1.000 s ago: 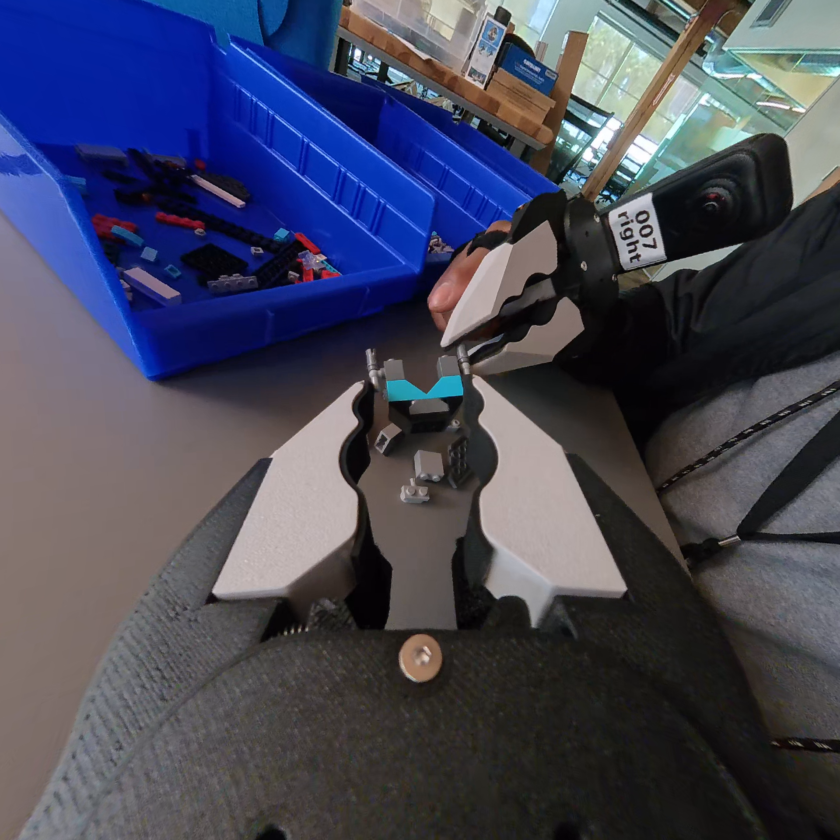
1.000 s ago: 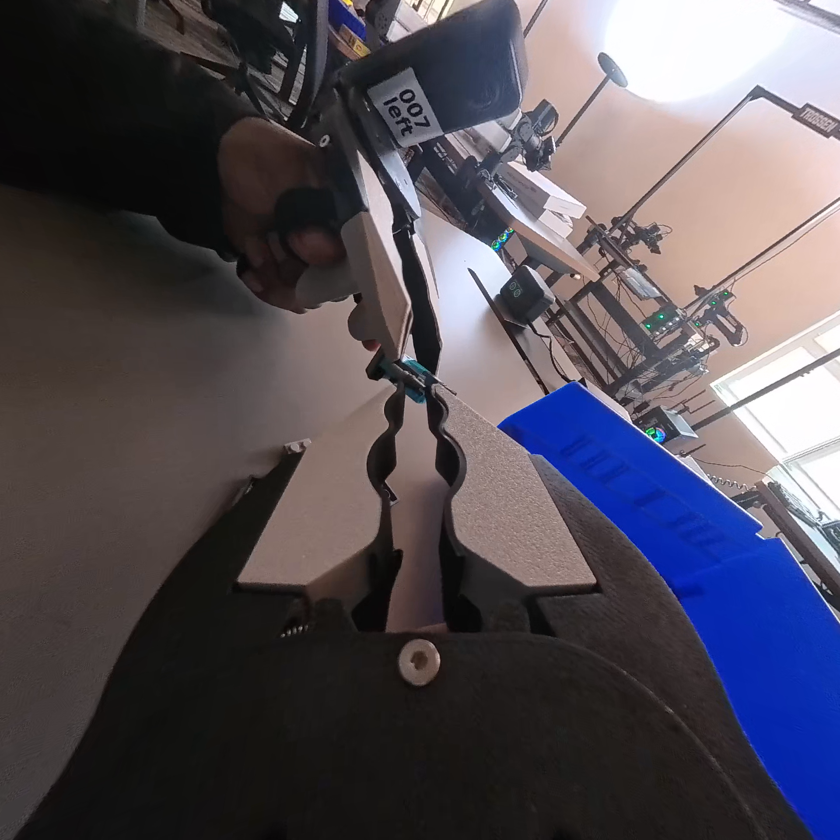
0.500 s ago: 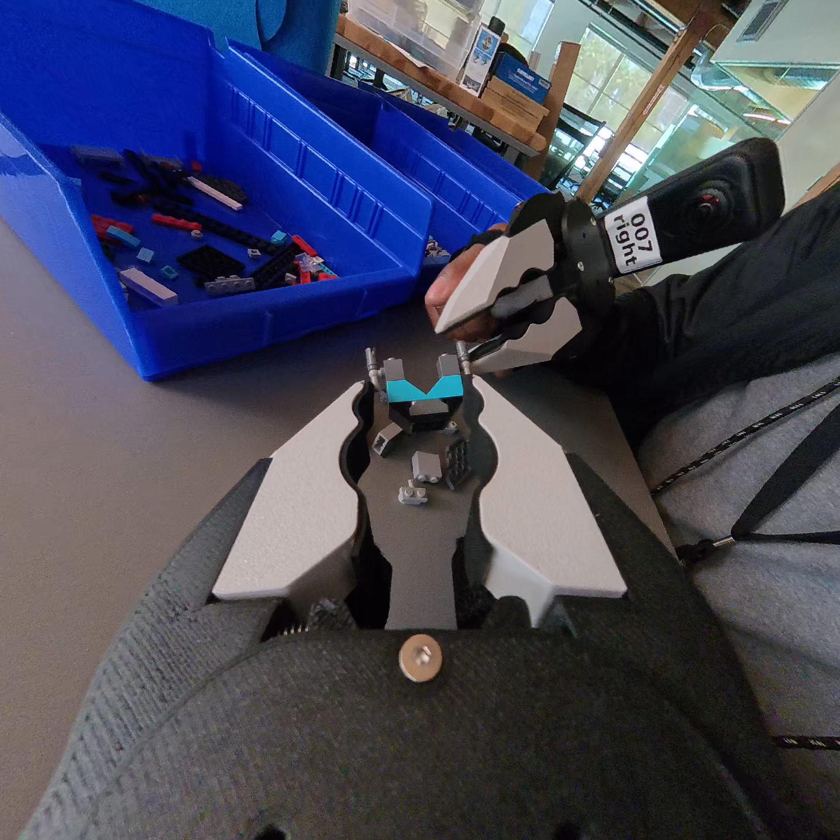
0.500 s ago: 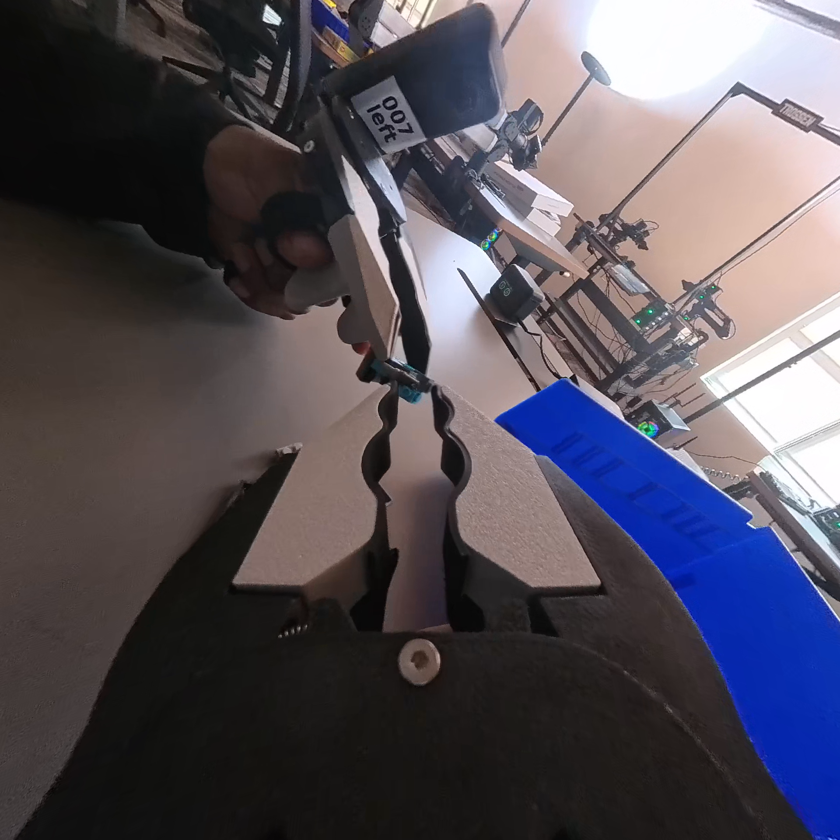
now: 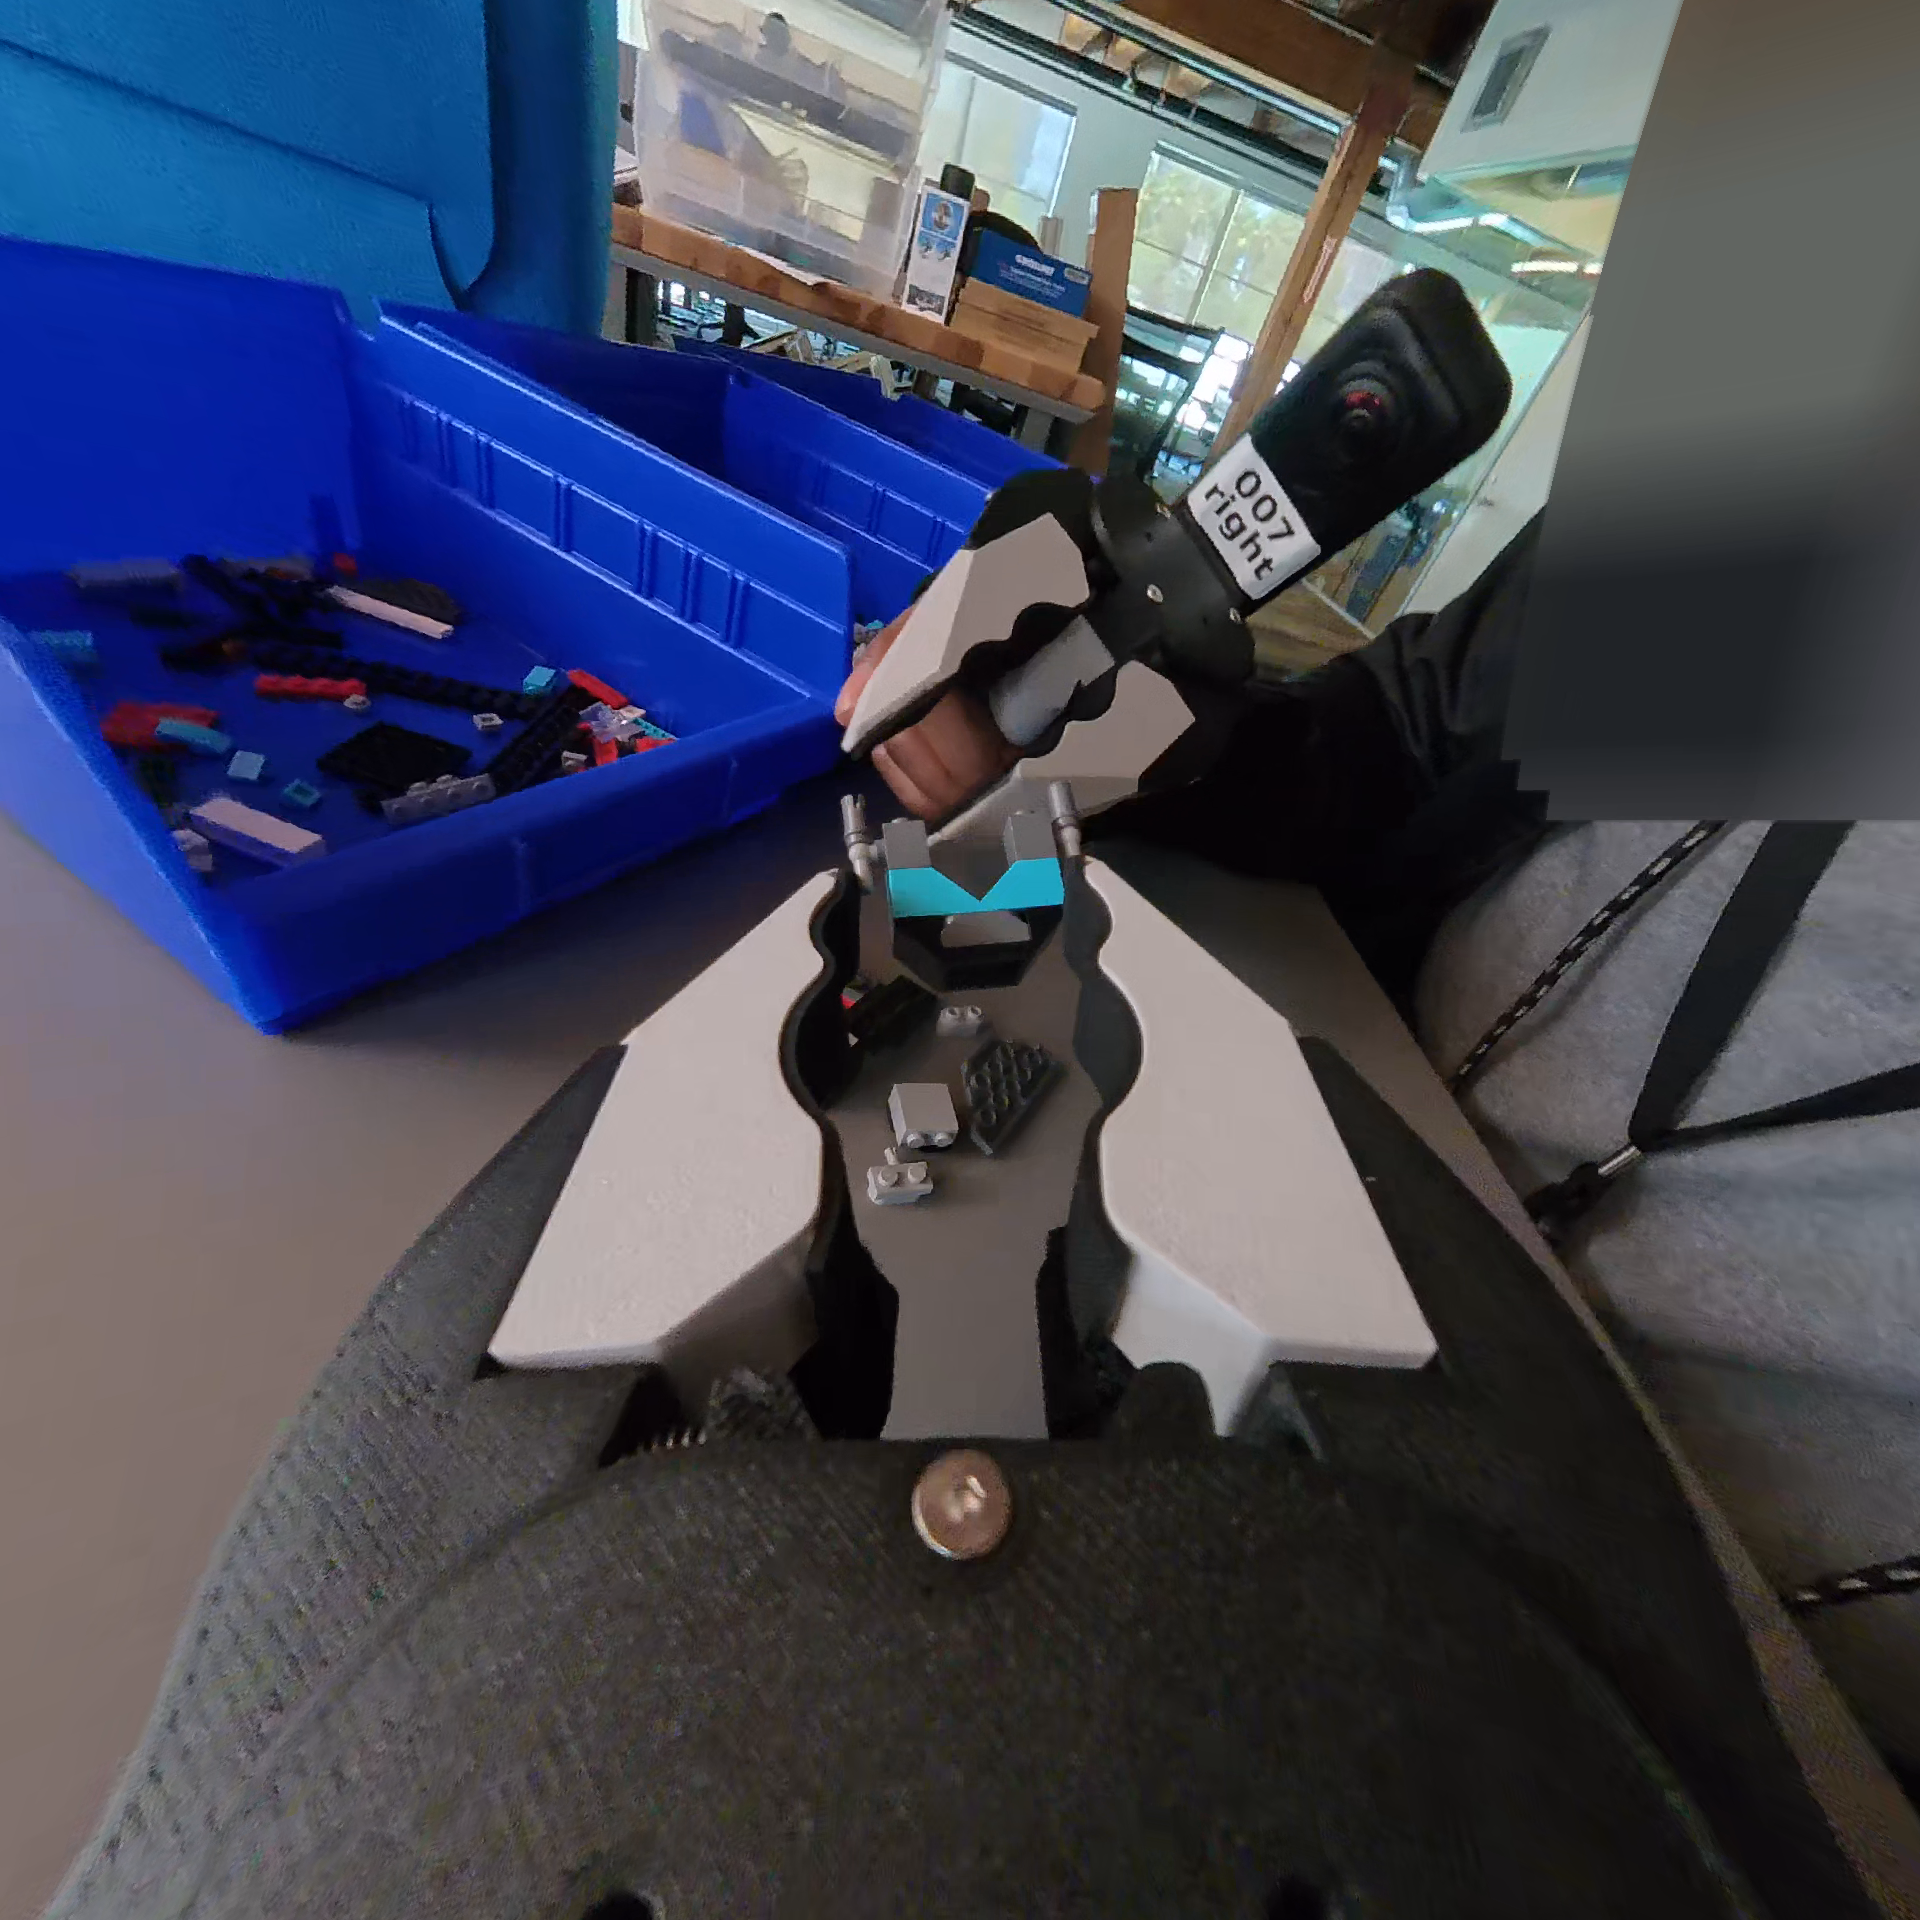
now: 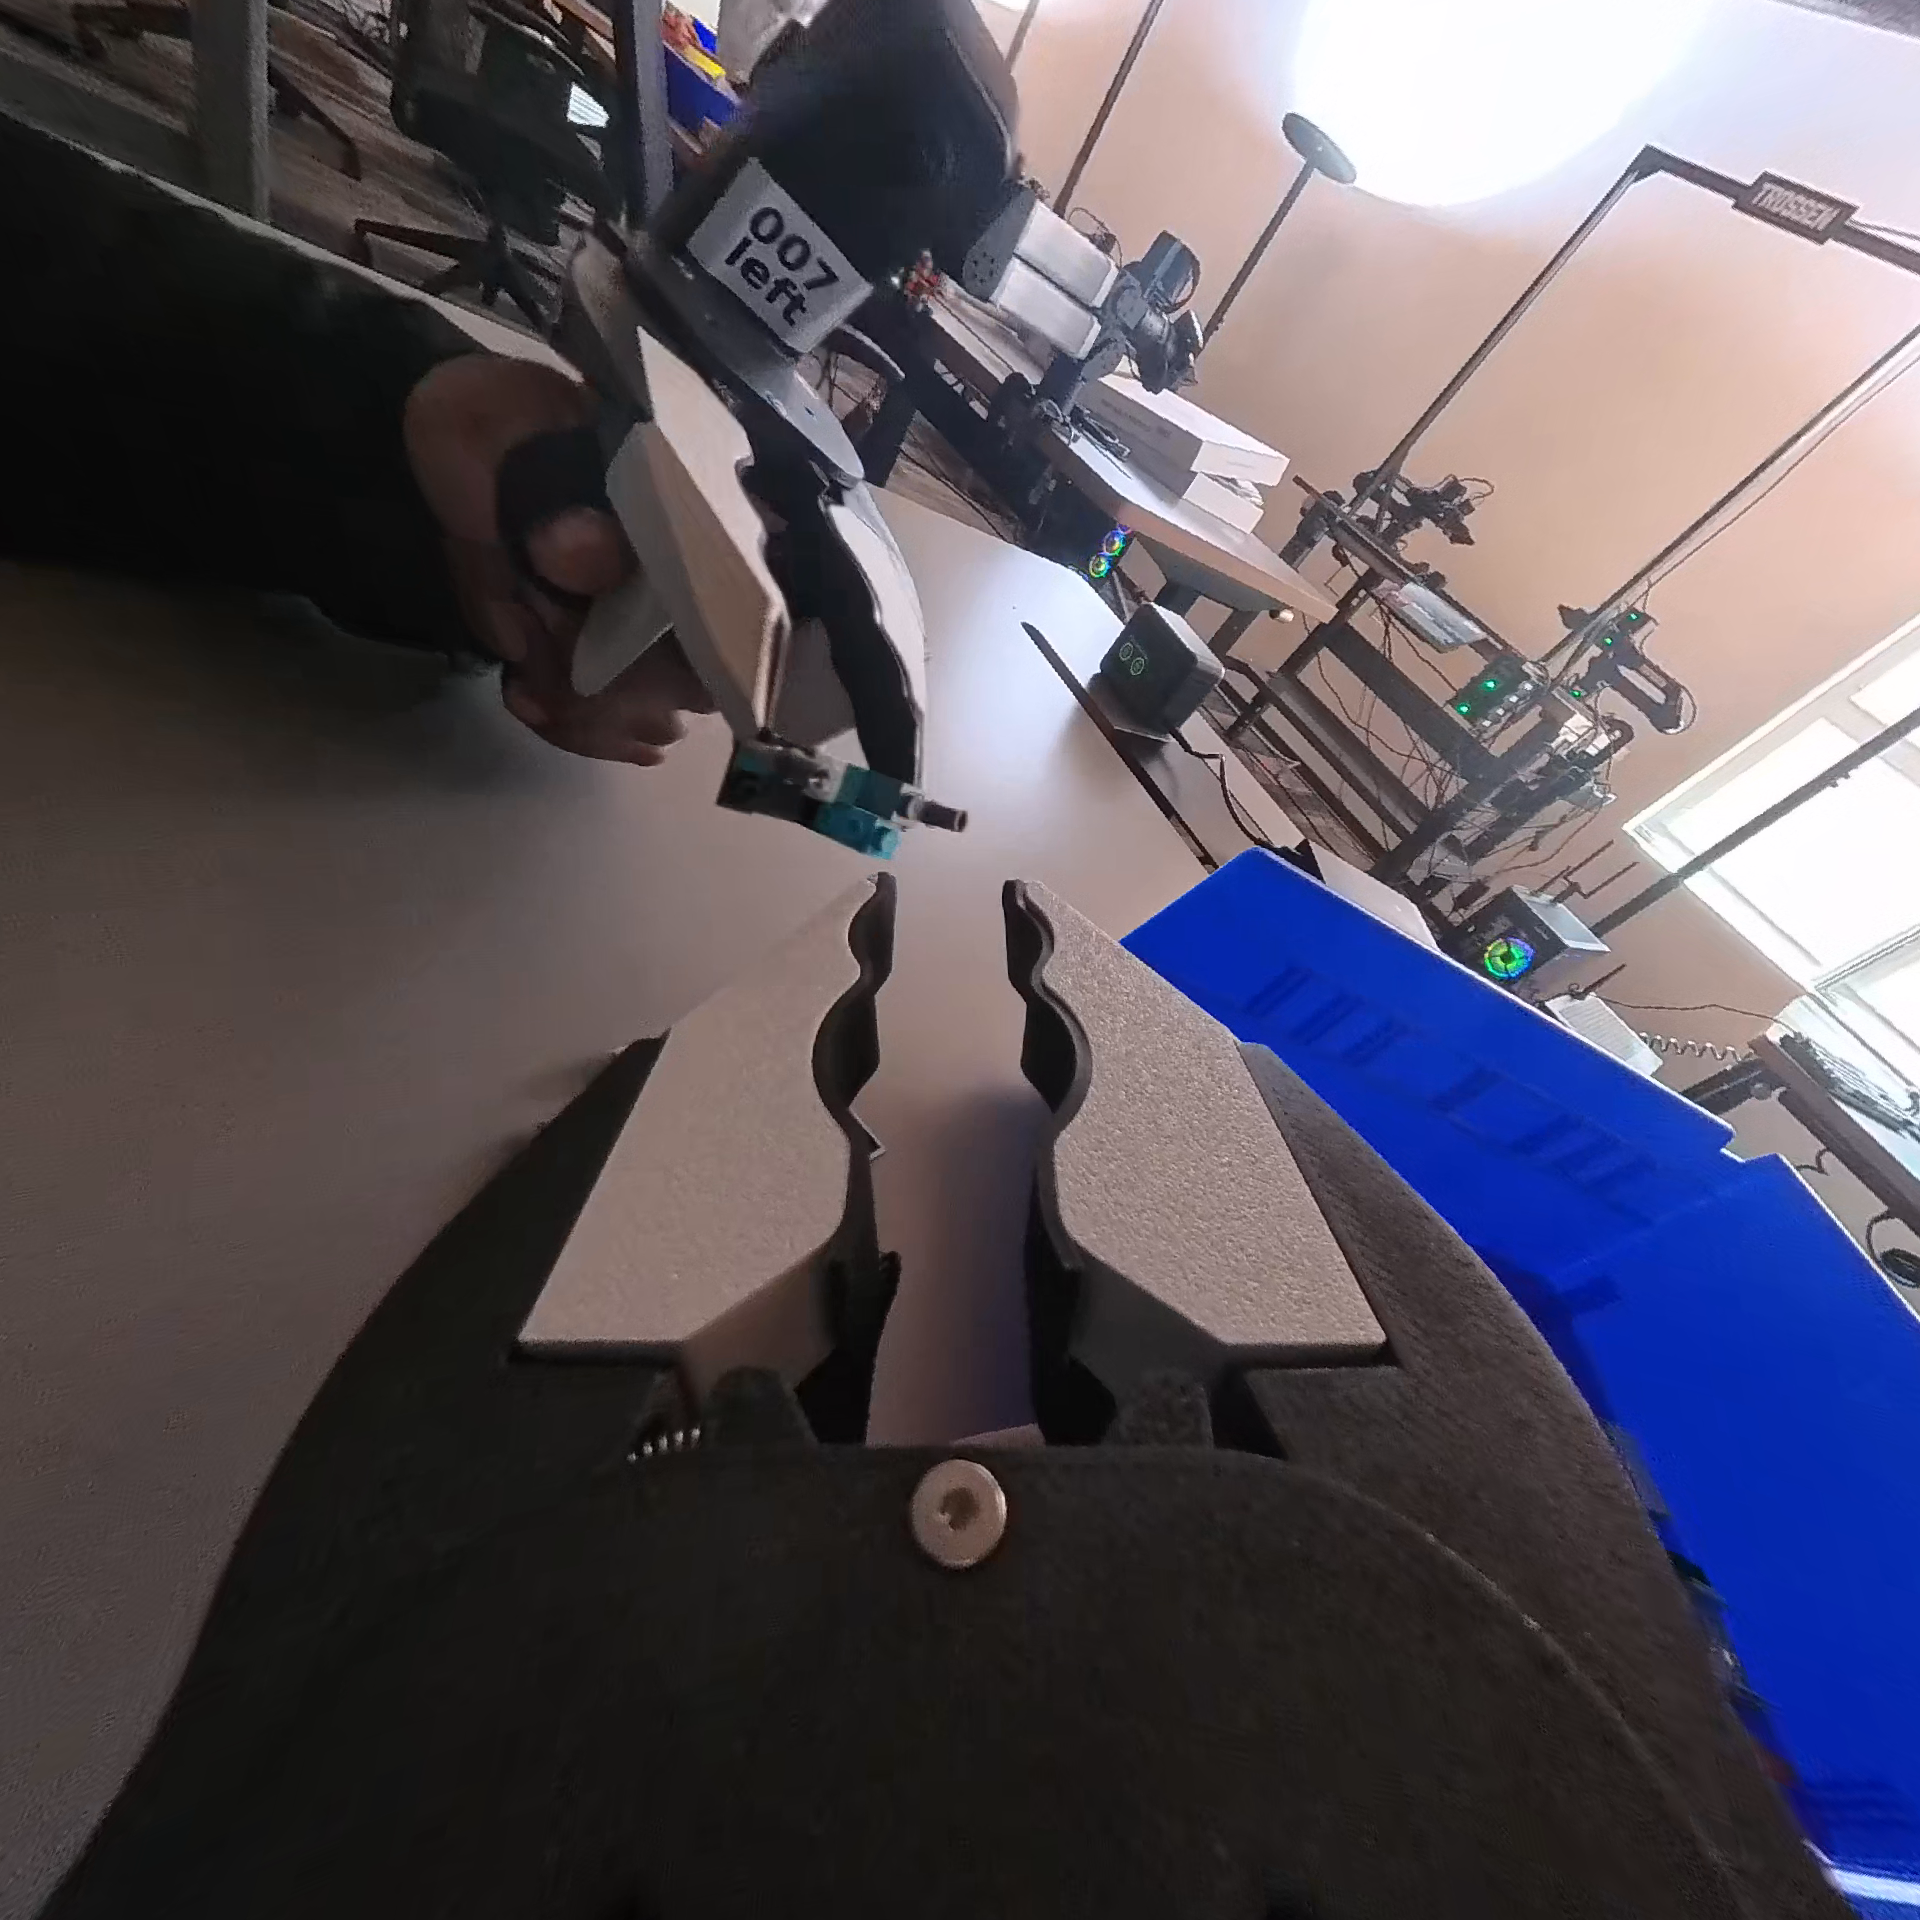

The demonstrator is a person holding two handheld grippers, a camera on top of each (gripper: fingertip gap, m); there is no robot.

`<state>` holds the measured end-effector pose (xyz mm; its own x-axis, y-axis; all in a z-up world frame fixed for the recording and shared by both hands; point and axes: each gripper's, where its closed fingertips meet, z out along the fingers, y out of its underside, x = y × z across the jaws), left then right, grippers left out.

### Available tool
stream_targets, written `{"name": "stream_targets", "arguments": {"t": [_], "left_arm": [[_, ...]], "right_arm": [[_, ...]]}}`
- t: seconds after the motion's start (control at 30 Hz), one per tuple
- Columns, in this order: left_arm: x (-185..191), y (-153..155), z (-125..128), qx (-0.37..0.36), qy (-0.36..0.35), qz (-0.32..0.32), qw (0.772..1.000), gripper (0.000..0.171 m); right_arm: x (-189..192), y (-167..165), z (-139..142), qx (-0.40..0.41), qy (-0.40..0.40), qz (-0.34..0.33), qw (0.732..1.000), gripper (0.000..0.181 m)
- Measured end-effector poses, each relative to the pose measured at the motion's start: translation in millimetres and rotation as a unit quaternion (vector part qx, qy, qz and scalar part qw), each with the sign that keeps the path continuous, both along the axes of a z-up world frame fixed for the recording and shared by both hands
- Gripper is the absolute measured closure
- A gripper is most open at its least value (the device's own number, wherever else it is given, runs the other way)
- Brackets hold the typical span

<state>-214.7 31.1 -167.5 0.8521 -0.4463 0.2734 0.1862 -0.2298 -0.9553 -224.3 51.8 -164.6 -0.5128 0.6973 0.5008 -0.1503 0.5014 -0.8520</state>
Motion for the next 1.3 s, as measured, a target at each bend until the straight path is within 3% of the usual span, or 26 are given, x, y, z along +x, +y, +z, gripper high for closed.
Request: {"name": "stream_targets", "arguments": {"t": [0.57, 0.7, 0.9, 1.1, 1.3], "left_arm": [[2, 1, 1, 0.011, -0.008, -0.004, 1.000, 0.131], [-8, -1, 23, 0.044, -0.124, -0.004, 0.991, 0.131], [-25, 8, 26, 0.034, -0.319, 0.005, 0.947, 0.131], [-24, 12, 33, 0.048, -0.411, -0.010, 0.910, 0.131], [-22, 17, 33, 0.057, -0.465, -0.011, 0.883, 0.131]], "right_arm": [[1, -5, -5, -0.009, -0.019, 0.012, 1.000, 0.159], [1, -7, -5, -0.021, -0.023, 0.016, 0.999, 0.158], [1, -12, 1, -0.082, -0.032, 0.025, 0.996, 0.157], [-1, -12, 14, -0.137, -0.013, 0.012, 0.990, 0.157], [3, -19, 26, -0.117, 0.045, -0.001, 0.992, 0.159]]}}
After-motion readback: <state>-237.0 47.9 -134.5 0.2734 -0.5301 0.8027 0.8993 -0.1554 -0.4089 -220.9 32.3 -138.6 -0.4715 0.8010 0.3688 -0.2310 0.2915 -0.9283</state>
